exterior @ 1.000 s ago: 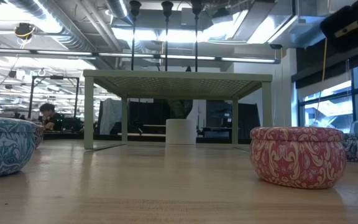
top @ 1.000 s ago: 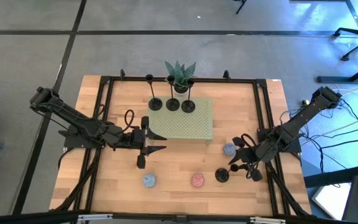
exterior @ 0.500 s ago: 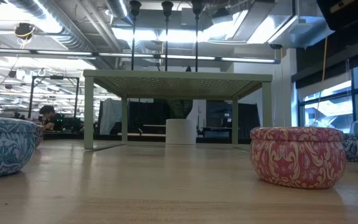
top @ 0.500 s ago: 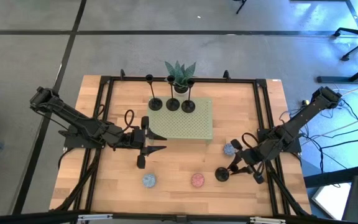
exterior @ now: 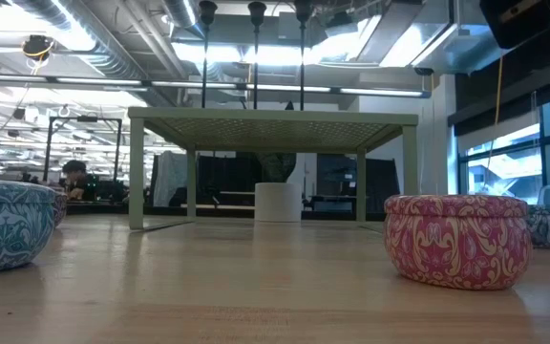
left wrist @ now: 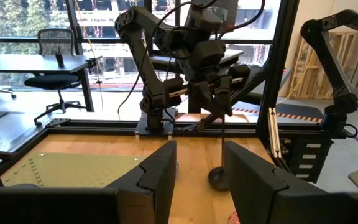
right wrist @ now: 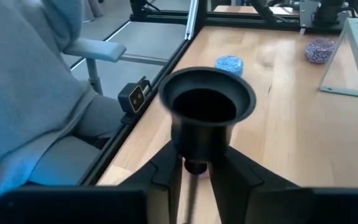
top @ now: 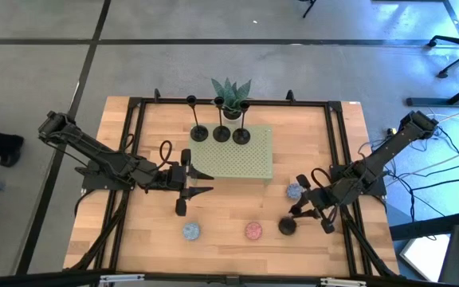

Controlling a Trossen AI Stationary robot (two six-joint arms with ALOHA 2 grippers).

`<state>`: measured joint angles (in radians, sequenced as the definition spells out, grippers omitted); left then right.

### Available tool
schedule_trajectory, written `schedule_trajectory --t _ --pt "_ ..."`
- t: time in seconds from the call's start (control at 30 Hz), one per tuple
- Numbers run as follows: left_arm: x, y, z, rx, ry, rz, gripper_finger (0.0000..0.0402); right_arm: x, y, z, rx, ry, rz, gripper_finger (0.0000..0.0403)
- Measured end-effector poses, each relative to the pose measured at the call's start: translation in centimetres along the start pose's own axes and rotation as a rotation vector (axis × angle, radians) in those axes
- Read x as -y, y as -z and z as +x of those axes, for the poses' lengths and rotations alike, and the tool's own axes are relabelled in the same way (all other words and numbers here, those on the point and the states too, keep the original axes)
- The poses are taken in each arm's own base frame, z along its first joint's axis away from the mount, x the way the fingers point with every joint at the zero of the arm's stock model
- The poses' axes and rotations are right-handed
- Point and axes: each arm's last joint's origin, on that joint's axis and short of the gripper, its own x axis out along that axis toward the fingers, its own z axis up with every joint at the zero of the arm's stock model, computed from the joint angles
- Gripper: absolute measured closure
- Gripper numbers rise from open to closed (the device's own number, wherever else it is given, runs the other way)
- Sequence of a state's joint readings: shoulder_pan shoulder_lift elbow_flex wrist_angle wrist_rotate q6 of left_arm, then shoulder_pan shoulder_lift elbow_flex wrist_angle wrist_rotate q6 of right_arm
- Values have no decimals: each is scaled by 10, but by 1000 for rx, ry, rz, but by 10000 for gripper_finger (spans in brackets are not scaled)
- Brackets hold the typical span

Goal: Pick & Place candle stick holders
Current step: Put the black candle holder on the shelf

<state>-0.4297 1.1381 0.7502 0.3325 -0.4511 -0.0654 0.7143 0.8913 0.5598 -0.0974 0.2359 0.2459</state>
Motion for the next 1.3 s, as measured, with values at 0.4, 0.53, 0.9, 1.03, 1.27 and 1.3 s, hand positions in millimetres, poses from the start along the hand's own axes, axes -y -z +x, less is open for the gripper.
schedule_trajectory --t 0.4,0.53,0.9,1.03,1.27,1.3 --pt "0 0 0 0 0 0 272 -3 -21 -2 224 12 36 339" --pt "0 0 0 0 0 0 272 -1 -28 -4 310 93 55 339" --pt "0 0 0 0 0 0 272 10 -52 -15 560 367 47 339" --pt "0 0 0 0 0 0 272 19 -64 -22 673 437 0 339" --pt "0 0 0 0 0 0 272 50 -74 -26 709 649 -89 339" --pt "0 0 0 0 0 0 272 56 -74 -27 708 680 -86 339"
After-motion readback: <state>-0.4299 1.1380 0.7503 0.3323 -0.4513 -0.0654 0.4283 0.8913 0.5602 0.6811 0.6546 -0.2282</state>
